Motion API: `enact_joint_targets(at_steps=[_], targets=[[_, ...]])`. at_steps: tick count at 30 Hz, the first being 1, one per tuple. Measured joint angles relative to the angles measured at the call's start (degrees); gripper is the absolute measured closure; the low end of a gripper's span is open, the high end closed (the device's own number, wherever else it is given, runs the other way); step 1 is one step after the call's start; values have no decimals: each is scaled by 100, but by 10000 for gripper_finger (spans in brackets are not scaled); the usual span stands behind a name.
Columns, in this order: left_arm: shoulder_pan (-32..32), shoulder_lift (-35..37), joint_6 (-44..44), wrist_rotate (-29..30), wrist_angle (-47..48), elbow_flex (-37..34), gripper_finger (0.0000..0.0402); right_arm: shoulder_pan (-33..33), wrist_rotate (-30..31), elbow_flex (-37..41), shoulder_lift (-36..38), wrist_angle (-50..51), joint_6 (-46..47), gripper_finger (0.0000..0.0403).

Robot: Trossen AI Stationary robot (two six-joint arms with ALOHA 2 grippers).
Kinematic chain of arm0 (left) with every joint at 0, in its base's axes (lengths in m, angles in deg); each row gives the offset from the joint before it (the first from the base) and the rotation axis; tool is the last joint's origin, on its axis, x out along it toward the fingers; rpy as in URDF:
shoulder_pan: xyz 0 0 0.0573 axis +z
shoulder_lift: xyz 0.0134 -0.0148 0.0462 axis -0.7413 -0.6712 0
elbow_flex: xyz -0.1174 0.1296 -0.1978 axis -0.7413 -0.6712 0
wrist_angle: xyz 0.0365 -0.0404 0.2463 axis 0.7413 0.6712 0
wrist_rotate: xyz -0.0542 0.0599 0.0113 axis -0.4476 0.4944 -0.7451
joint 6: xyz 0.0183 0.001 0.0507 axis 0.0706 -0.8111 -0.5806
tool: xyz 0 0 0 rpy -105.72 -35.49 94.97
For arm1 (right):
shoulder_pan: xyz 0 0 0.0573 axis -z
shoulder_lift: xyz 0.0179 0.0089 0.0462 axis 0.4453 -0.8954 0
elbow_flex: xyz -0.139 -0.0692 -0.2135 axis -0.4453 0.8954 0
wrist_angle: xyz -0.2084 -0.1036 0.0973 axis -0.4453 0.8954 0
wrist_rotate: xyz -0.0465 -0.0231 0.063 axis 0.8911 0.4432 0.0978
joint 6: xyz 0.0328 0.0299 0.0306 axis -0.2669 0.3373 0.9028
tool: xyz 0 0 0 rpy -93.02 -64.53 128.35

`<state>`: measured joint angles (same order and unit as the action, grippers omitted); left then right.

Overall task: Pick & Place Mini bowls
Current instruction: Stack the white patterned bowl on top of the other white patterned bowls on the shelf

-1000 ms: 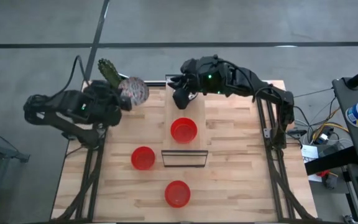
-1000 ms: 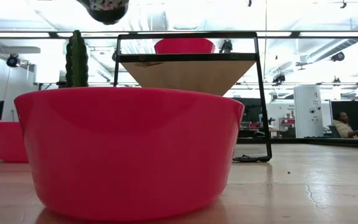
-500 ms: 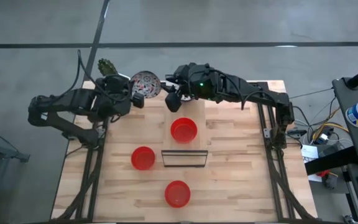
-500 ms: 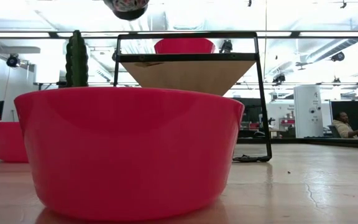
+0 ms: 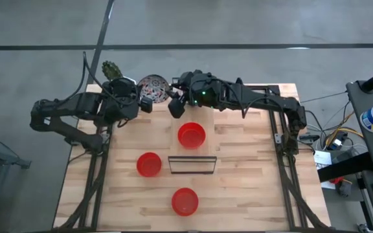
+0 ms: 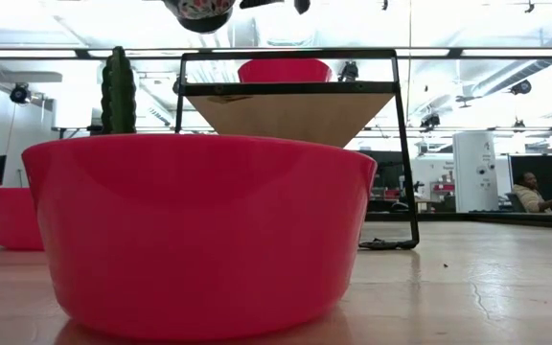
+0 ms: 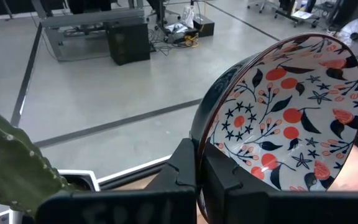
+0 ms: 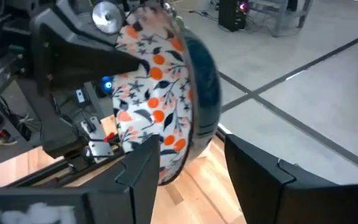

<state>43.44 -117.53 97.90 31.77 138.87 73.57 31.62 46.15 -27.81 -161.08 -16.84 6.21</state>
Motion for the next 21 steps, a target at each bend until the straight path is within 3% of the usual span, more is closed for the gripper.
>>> enact_joint_targets(at_steps=[11,21], targets=[[2,-4,-221,-180,-384,-4,400,144,-56,0,2,-22,22,287],[-4,-27,-213,-186,-492,-7,398,242,-198,-2,2,-37,100,381]])
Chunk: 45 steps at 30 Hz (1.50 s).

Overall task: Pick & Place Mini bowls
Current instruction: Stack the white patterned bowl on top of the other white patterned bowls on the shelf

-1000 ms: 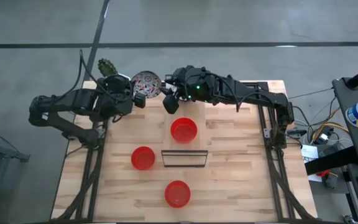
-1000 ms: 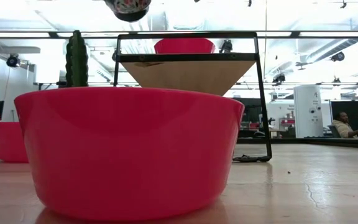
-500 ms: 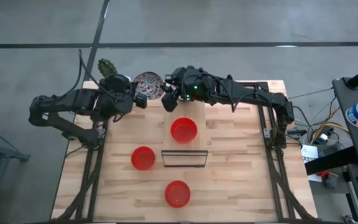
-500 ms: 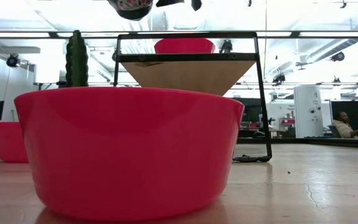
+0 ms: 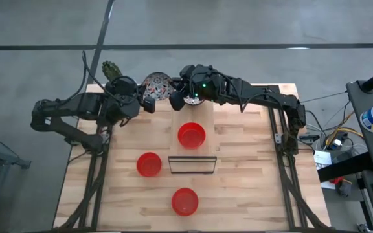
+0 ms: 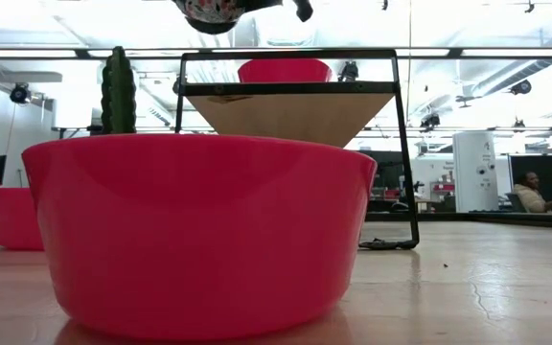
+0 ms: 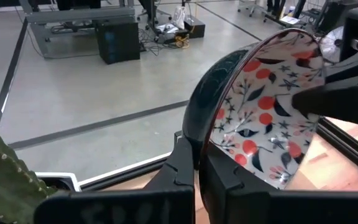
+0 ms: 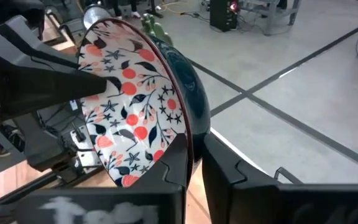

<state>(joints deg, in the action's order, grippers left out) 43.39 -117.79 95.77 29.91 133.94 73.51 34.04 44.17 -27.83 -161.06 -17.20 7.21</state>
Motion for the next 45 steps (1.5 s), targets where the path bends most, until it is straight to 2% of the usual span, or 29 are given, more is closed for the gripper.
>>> enact_joint_targets(at_steps=[7,17,37,45], targets=[[0,-22,-65,-1,11,0,394,139,-280,0,0,49,147,388],[-12,-14,-226,-252,-35,2,346,207,-476,0,0,109,191,394],[-27,-6,-344,-204,-307,2,341,258,-446,0,0,75,227,395],[-44,17,-660,-279,-621,4,333,384,-522,-46,11,51,325,395]])
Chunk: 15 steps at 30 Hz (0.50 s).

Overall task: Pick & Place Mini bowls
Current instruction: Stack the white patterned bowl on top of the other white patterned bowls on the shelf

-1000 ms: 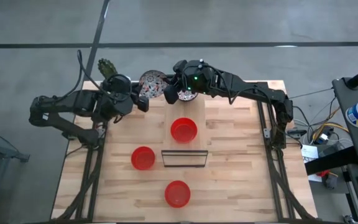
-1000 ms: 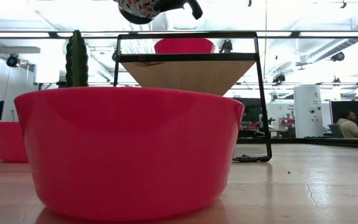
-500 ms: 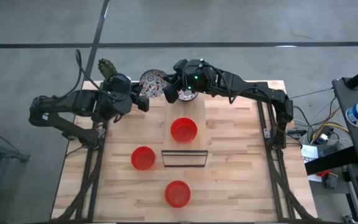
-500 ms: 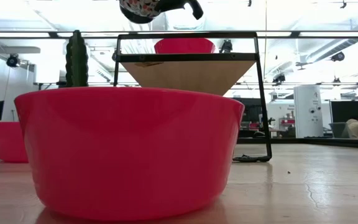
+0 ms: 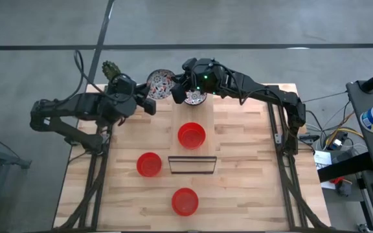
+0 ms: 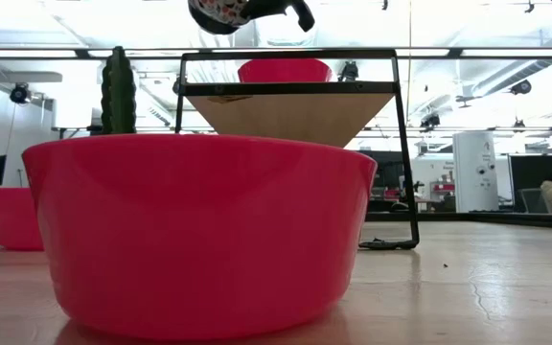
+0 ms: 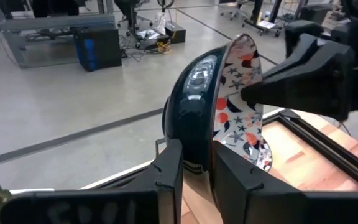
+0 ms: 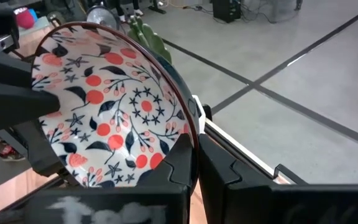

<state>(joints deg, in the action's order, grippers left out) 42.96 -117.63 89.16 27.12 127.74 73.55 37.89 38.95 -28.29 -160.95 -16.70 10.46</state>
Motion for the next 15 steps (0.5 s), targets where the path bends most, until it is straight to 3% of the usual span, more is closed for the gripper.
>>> enact_joint_targets(at_steps=[10,15], targets=[[-7,87,-185,163,-195,4,227,116,-64,-74,0,-10,-19,395],[-7,138,-327,271,-271,4,206,268,-62,-74,36,135,-2,395]])
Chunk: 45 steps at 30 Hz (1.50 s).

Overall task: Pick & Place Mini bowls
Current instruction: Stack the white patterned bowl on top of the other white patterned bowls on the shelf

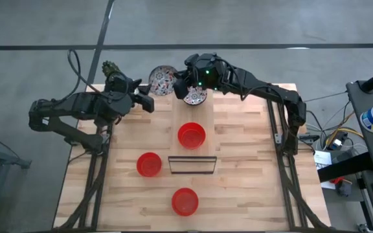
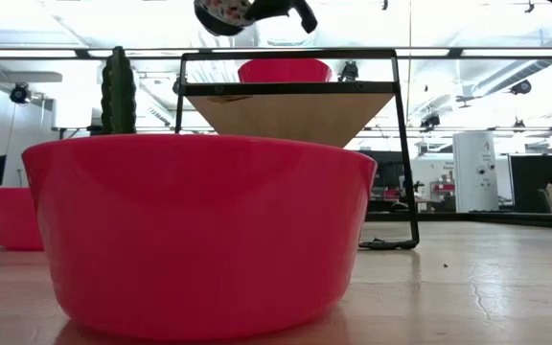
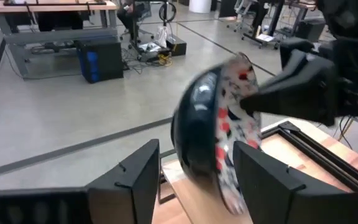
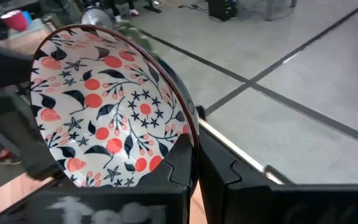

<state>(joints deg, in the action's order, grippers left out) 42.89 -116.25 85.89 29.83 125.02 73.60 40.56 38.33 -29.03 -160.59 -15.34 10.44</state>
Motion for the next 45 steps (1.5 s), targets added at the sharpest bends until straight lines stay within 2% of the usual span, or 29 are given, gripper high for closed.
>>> enact_joint_targets(at_steps=[6,12,24,37,45], targets=[[0,21,-179,-65,35,0,204,375,-197,-35,85,594,209,395],[0,25,-172,-543,37,0,204,786,-262,-372,94,1782,283,395],[-2,25,-131,-590,42,-2,204,1870,-2232,-590,80,3445,951,394],[-2,23,-80,-733,85,-3,204,1840,-2510,-532,-3,3981,1055,394],[-2,19,40,-769,116,-7,204,1802,-2431,-169,-5,3723,1181,394]])
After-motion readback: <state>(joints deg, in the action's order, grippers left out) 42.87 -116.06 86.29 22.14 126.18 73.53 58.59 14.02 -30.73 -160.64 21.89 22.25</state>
